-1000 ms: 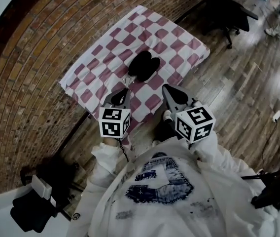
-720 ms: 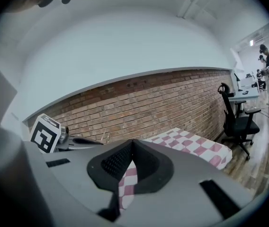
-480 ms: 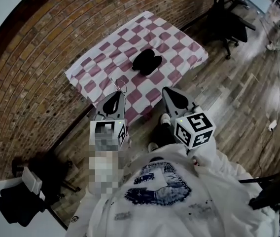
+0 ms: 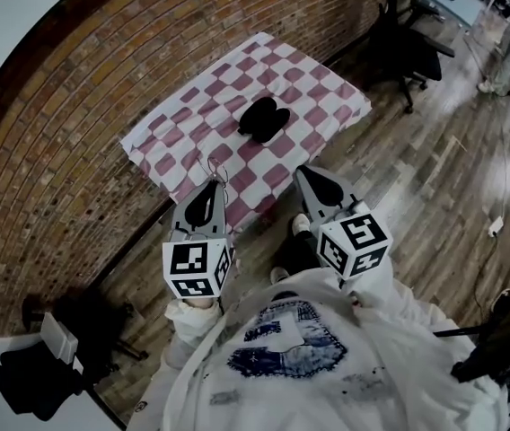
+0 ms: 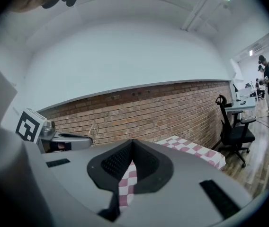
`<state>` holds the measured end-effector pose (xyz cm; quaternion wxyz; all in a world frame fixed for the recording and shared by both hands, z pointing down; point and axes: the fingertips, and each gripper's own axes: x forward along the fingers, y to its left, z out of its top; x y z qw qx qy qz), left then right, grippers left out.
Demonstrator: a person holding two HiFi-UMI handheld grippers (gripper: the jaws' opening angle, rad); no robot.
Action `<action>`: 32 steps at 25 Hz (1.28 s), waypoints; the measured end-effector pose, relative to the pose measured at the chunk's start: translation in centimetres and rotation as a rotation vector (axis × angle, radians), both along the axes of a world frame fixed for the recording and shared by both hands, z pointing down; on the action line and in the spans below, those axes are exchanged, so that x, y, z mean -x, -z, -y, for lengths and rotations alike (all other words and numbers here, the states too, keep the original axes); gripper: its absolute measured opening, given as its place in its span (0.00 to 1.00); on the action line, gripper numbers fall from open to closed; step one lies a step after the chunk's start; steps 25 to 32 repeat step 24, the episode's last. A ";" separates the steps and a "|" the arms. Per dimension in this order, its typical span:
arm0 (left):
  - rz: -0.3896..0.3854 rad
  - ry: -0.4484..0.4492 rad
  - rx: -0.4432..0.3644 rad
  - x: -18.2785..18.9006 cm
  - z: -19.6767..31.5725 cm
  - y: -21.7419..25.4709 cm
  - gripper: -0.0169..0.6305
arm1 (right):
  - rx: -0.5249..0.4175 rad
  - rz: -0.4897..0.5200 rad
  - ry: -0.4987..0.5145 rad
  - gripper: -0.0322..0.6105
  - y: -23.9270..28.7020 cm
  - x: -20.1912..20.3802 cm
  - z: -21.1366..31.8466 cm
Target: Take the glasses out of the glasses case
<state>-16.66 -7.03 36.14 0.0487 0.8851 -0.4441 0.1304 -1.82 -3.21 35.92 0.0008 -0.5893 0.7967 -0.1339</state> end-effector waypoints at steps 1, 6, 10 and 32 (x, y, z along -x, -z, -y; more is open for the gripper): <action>-0.004 0.000 -0.001 0.0 0.0 0.0 0.06 | -0.002 -0.004 -0.003 0.07 0.0 0.0 -0.1; -0.018 -0.009 0.011 -0.3 -0.3 -0.4 0.06 | 0.002 -0.009 -0.009 0.07 -0.1 -0.1 -0.4; -0.017 -0.013 0.017 -0.3 -0.1 -0.5 0.06 | 0.007 -0.012 -0.010 0.07 -0.2 -0.1 -0.2; -0.020 -0.032 0.019 -0.8 0.9 -0.4 0.05 | 0.012 -0.019 -0.018 0.07 -0.4 -0.4 1.0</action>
